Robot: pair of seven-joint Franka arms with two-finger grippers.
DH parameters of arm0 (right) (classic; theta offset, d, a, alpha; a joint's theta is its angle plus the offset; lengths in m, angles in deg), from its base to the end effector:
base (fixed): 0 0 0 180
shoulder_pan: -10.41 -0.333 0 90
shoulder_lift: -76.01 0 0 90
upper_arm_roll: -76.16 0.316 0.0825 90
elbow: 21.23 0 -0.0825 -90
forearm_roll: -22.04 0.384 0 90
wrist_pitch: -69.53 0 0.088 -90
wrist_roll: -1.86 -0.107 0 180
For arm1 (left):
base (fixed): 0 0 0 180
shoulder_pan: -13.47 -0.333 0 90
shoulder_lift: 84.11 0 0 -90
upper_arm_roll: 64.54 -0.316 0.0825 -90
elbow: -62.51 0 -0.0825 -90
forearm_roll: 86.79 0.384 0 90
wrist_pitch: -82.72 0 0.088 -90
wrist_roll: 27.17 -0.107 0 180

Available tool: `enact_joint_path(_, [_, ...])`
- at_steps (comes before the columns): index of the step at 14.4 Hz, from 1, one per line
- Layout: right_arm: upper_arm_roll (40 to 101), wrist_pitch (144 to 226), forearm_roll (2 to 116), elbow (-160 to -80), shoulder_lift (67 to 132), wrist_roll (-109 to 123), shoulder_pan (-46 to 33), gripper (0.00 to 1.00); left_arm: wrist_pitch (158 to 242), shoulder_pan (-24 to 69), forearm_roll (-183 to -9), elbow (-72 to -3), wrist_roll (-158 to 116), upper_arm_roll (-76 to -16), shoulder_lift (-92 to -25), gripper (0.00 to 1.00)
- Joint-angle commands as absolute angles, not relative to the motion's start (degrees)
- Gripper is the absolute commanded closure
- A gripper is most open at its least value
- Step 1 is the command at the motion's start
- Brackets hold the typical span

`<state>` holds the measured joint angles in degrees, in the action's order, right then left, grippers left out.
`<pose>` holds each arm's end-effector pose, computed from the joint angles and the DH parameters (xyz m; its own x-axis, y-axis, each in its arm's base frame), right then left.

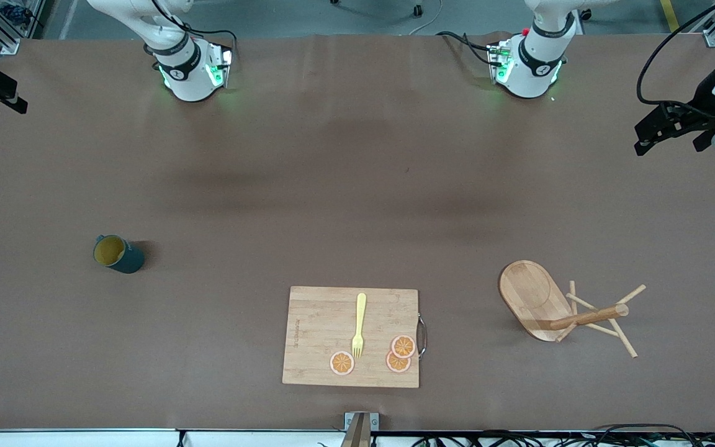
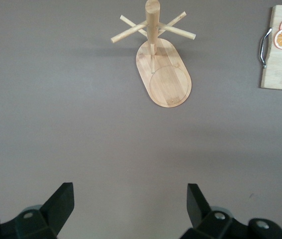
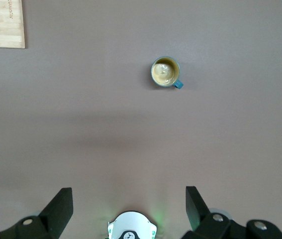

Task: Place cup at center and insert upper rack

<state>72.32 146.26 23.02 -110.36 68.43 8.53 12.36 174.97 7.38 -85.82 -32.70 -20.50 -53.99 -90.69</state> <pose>0.4841 -0.0497 0.6810 0.9965 0.0209 -0.0807 0.0181 -0.9992 -0.0354 0.5209 -0.0448 0.6458 0.9972 0.0379 0.0652 0.0399 -0.9987 -0.0305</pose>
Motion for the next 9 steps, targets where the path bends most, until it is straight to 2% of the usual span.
enact_joint_path(1, [72.6,146.6,22.2,-111.1,67.1,8.1,12.6,0.00,174.2,7.0,-85.6,-31.6,-21.7,-53.8,-90.2,0.00])
enact_joint_path(9, [72.5,146.3,22.0,-109.0,68.5,8.4,12.9,0.00,174.2,6.9,-85.6,-31.6,-21.9,-53.8,-90.1,0.00])
